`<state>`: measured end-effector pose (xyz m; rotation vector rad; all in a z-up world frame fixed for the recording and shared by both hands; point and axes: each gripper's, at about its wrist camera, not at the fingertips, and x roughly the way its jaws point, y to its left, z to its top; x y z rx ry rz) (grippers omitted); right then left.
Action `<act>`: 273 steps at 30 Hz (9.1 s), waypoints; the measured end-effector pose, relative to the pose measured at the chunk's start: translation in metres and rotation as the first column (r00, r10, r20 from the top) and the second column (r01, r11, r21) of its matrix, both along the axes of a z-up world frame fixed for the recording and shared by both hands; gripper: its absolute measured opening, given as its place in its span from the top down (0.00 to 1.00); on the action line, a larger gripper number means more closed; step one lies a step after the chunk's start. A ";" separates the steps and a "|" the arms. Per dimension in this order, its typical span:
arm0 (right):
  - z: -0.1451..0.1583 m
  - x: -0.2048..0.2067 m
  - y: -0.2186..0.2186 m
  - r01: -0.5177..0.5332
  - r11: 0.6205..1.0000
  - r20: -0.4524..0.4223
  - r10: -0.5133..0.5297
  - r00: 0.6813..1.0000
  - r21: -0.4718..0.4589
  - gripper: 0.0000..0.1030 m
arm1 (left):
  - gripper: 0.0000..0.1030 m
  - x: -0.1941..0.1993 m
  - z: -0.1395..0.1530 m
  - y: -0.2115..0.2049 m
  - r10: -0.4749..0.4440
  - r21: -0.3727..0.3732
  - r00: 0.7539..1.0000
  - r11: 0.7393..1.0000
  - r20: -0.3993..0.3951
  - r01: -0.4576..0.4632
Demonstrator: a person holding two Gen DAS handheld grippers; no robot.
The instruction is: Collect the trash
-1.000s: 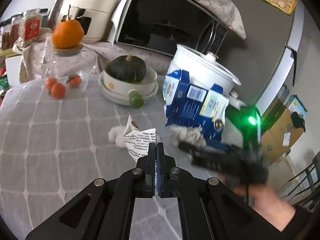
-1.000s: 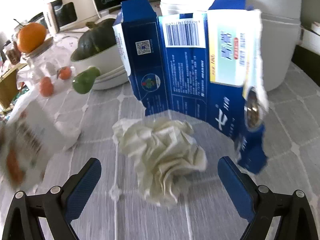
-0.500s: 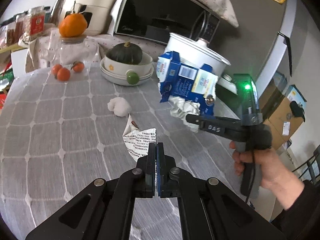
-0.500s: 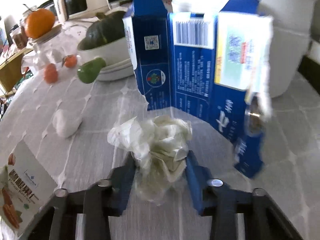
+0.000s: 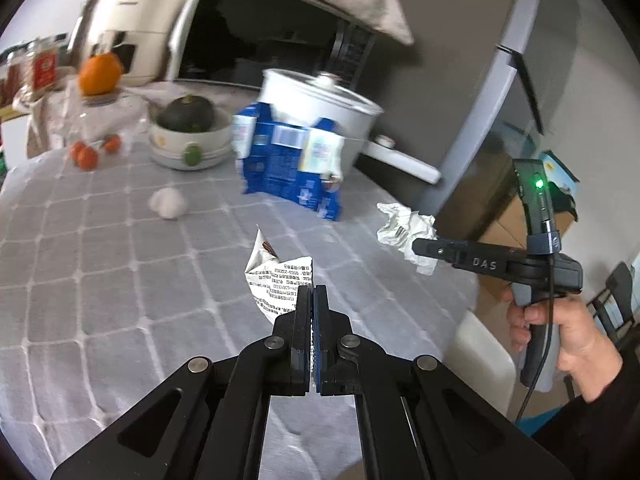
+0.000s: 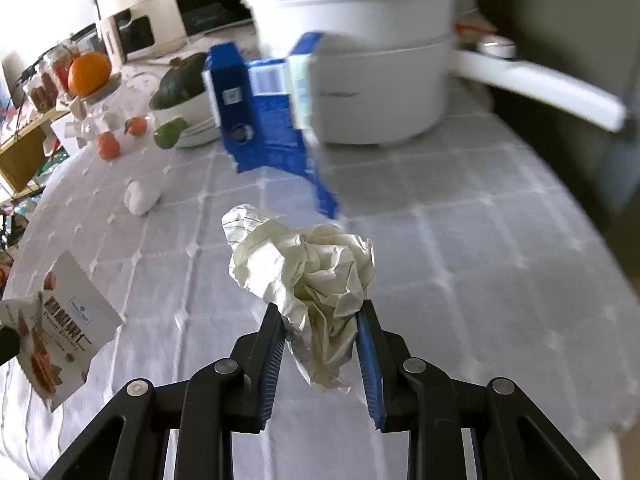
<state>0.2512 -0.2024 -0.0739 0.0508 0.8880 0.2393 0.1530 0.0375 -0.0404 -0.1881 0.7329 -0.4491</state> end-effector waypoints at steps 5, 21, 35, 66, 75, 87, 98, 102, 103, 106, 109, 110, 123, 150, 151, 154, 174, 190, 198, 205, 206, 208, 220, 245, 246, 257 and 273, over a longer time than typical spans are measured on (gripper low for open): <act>0.019 -0.038 -0.041 0.056 0.998 0.018 -0.056 0.998 -0.003 0.70 | 1.00 -0.017 0.010 -0.037 -0.075 0.003 0.997 0.997 0.016 0.075; 0.019 -0.142 -0.166 0.355 0.935 -0.146 -0.352 0.925 -0.007 0.69 | 1.00 -0.065 -0.005 -0.188 -0.384 -0.024 0.922 0.923 -0.052 0.383; -0.005 -0.177 -0.214 0.460 0.888 -0.254 -0.451 0.856 -0.027 0.68 | 1.00 -0.066 -0.059 -0.278 -0.473 0.033 0.863 0.874 -0.176 0.486; 0.042 -0.150 -0.179 0.371 0.902 -0.103 -0.357 0.929 0.222 0.13 | 0.01 -0.072 0.033 -0.198 -0.129 0.373 0.985 0.913 -0.117 0.164; 0.049 -0.145 -0.173 0.371 0.901 -0.039 -0.371 0.928 0.224 0.09 | 0.00 -0.057 0.065 -0.185 -0.104 0.452 0.993 0.884 -0.054 0.117; 0.049 -0.116 -0.149 0.383 0.900 -0.005 -0.391 0.920 0.209 0.05 | 0.00 0.008 0.087 -0.110 0.014 0.575 1.000 0.818 -0.008 -0.007; 0.040 -0.051 -0.091 0.288 0.955 0.036 -0.291 0.956 0.076 0.05 | 0.00 0.114 0.027 -0.020 0.152 0.602 0.988 0.789 -0.003 -0.120; 0.025 -0.018 -0.063 0.234 0.972 0.039 -0.235 0.971 0.037 0.05 | 0.00 0.138 -0.005 0.007 0.189 0.563 0.982 0.814 -0.018 -0.146; 0.021 -0.010 -0.057 0.220 0.975 0.035 -0.221 0.975 0.032 0.05 | 0.00 0.143 -0.013 0.011 0.186 0.553 0.982 0.821 -0.027 -0.140; 0.010 0.006 -0.045 0.189 0.982 0.028 -0.190 0.981 0.029 0.05 | 0.01 0.159 -0.038 0.022 0.171 0.533 0.984 0.838 -0.044 -0.122; 0.001 0.024 -0.032 0.162 0.986 0.028 -0.163 0.986 0.038 0.05 | 0.08 0.176 -0.057 0.035 0.172 0.481 0.983 0.869 -0.067 -0.119; -0.002 0.030 -0.027 0.154 0.987 0.025 -0.155 0.988 0.038 0.05 | 0.10 0.182 -0.063 0.039 0.176 0.464 0.982 0.877 -0.072 -0.124; -0.040 0.090 0.023 0.064 0.998 0.022 -0.064 0.998 0.025 0.05 | 0.56 0.229 -0.090 0.071 0.138 0.254 0.982 0.962 -0.126 -0.103; -0.018 0.093 0.049 -0.056 0.998 0.050 0.058 0.997 -0.041 0.93 | 0.65 0.160 -0.026 0.049 0.084 0.169 0.991 0.983 -0.109 -0.065; -0.015 0.088 0.048 -0.056 0.997 0.053 0.059 0.997 -0.043 0.93 | 0.65 0.153 -0.015 0.044 0.074 0.167 0.992 0.984 -0.098 -0.057; 0.000 0.065 0.039 -0.050 0.998 0.056 0.052 0.997 -0.047 0.93 | 0.65 0.138 0.006 0.032 0.057 0.165 0.996 0.985 -0.075 -0.044; 0.048 -0.085 -0.089 0.177 0.983 0.019 -0.176 0.984 -0.047 0.93 | 0.65 0.018 0.061 -0.083 -0.159 0.013 0.987 0.987 -0.006 0.159; 0.044 -0.179 -0.174 0.430 0.902 -0.005 -0.430 0.903 -0.029 0.93 | 0.64 -0.038 -0.007 -0.223 -0.482 0.119 0.865 0.859 -0.141 0.498; 0.030 -0.210 -0.216 0.560 0.824 -0.041 -0.565 0.824 -0.089 0.93 | 0.61 -0.043 -0.051 -0.294 -0.550 0.115 0.799 0.801 -0.244 0.587; 0.022 -0.216 -0.231 0.581 0.808 -0.073 -0.588 0.805 -0.101 0.93 | 0.14 -0.033 -0.068 -0.310 -0.491 0.137 0.816 0.825 -0.306 0.548; 0.020 -0.214 -0.232 0.579 0.809 -0.079 -0.587 0.806 -0.105 0.93 | 0.13 -0.029 -0.068 -0.310 -0.483 0.138 0.820 0.830 -0.307 0.541; 0.017 -0.214 -0.232 0.574 0.810 -0.092 -0.585 0.806 -0.117 0.93 | 0.09 -0.022 -0.067 -0.306 -0.461 0.130 0.834 0.847 -0.303 0.515; -0.032 -0.198 -0.207 0.435 0.872 -0.282 -0.486 0.828 -0.225 0.90 | 0.05 -0.009 -0.043 -0.260 -0.397 0.114 0.876 0.891 -0.275 0.440; 0.026 -0.191 -0.125 0.391 0.919 0.027 -0.390 0.921 -0.056 0.01 | 0.02 -0.041 0.023 -0.143 0.100 0.275 0.993 0.958 -0.062 -0.080; 0.028 -0.190 -0.117 0.378 0.924 0.043 -0.376 0.926 -0.064 0.01 | 0.02 -0.045 0.023 -0.136 0.129 0.277 0.990 0.955 -0.059 -0.108; 0.039 -0.168 -0.065 0.296 0.950 0.147 -0.280 0.949 -0.102 0.01 | 0.02 -0.054 0.025 -0.093 0.230 0.326 0.973 0.918 0.022 -0.225; 0.025 -0.137 -0.033 0.256 0.957 0.159 -0.233 0.959 -0.137 0.01 | 0.02 -0.042 0.013 -0.068 0.253 0.339 0.967 0.909 0.014 -0.243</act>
